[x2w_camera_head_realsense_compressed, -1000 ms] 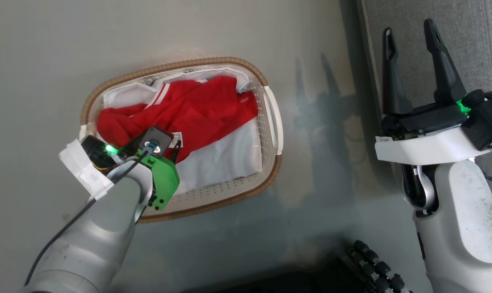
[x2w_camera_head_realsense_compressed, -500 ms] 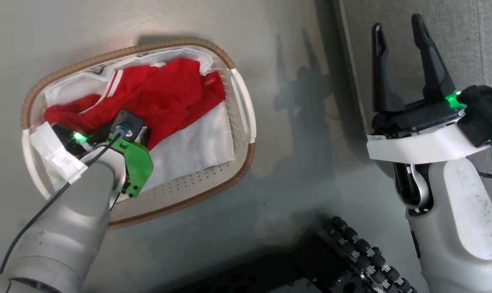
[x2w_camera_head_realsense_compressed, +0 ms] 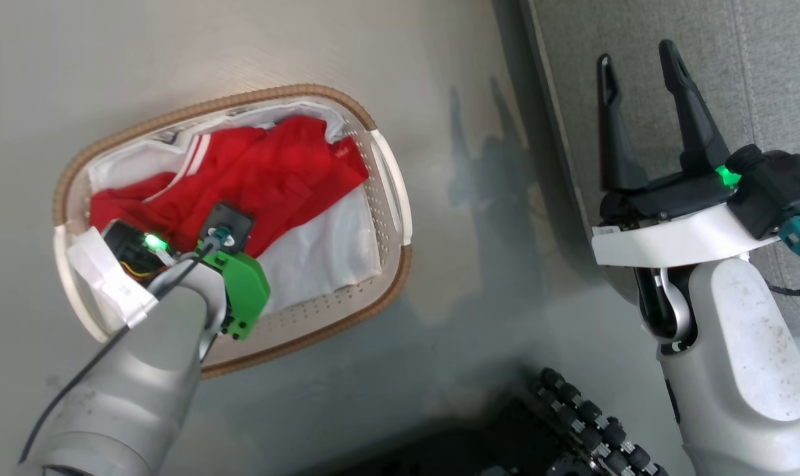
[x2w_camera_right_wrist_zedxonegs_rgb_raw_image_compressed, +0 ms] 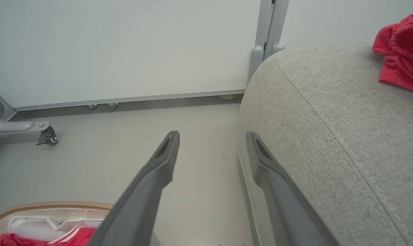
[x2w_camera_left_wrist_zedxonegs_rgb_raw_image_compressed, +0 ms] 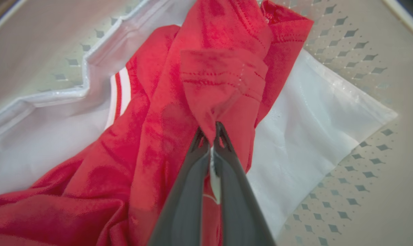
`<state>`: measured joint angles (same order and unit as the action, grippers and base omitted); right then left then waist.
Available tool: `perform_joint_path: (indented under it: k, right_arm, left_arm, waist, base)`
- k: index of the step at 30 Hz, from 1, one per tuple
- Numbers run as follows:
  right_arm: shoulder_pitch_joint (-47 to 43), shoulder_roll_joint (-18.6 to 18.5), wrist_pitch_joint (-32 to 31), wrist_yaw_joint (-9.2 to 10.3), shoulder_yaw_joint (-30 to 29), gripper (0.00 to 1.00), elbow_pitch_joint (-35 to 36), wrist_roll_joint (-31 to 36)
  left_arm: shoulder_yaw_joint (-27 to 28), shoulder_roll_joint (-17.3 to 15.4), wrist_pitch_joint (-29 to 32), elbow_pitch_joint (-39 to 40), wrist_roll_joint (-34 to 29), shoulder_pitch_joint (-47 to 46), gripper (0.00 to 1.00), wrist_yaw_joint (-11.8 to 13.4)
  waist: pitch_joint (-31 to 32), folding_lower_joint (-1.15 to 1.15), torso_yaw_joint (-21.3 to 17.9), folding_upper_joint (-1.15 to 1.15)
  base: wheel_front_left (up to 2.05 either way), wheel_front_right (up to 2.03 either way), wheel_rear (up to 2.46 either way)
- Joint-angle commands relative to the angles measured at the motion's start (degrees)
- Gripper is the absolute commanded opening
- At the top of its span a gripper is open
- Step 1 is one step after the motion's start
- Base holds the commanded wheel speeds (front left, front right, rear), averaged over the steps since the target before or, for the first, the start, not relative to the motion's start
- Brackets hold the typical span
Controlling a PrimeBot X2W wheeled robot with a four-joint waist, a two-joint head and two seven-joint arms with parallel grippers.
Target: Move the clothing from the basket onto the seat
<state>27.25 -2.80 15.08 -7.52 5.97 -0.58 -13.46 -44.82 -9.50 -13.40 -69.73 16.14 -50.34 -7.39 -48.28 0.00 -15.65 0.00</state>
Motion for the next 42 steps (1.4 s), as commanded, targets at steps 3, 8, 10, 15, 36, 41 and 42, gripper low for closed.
perform_joint_path:
  k: [3, 8, 10, 15, 36, 41, 42]
  right_arm:
    - [-1.72, -0.2, 0.13, 0.06, -0.7, 1.0, -1.48, 1.63]
    - [-4.39, -0.21, 0.13, 0.06, -2.18, 1.0, -3.74, 4.24]
    - [-5.56, -0.22, 0.13, 0.06, -2.86, 1.0, -4.43, 5.06]
    - [-8.65, -0.23, 0.13, 0.06, -3.89, 1.0, -6.58, 6.75]
    - [-20.15, -0.21, 0.13, 0.06, -3.42, 1.0, -11.93, 8.58]
    - [-20.24, -0.22, 0.13, 0.06, -1.38, 1.0, -12.51, 8.67]
    - [-20.24, -0.21, 0.13, 0.06, -0.95, 1.0, -12.62, 8.65]
  left_arm:
    - [-0.43, 0.85, -1.23, 1.84, 1.05, 2.43, 0.0, -0.14]
    - [-0.67, 1.78, -1.79, 6.73, 3.46, 5.73, 0.0, -0.15]
    - [-0.54, 1.61, -1.78, 10.43, 3.86, 6.92, 0.0, -0.15]
    - [-0.59, -0.39, -1.79, 19.44, 3.89, 11.16, 0.0, -0.15]
    - [-5.01, -10.76, 1.17, 43.02, 5.25, 5.23, 0.0, -0.14]
    - [-4.33, -10.01, 2.68, 46.49, 6.88, 0.42, 0.0, -0.14]
    - [-4.18, -9.91, 3.05, 46.85, 6.93, -0.34, 0.0, -0.14]
  waist:
    - [6.05, 0.0, 2.9, 0.0]
    - [12.76, 0.0, 6.11, 0.0]
    - [15.62, 0.0, 7.44, 0.0]
    - [23.08, 0.0, 10.1, 0.0]
    - [45.5, 0.0, 14.34, 0.0]
    - [47.6, 0.0, 14.4, 0.0]
    - [47.8, 0.0, 14.37, 0.0]
  base:
    - [0.0, 0.0, 0.0]
    - [0.0, 0.0, 0.0]
    - [0.0, 0.0, 0.0]
    - [0.0, 0.0, 0.0]
    - [0.0, 0.0, 0.0]
    - [0.0, 0.0, 0.0]
    - [0.0, 0.0, 0.0]
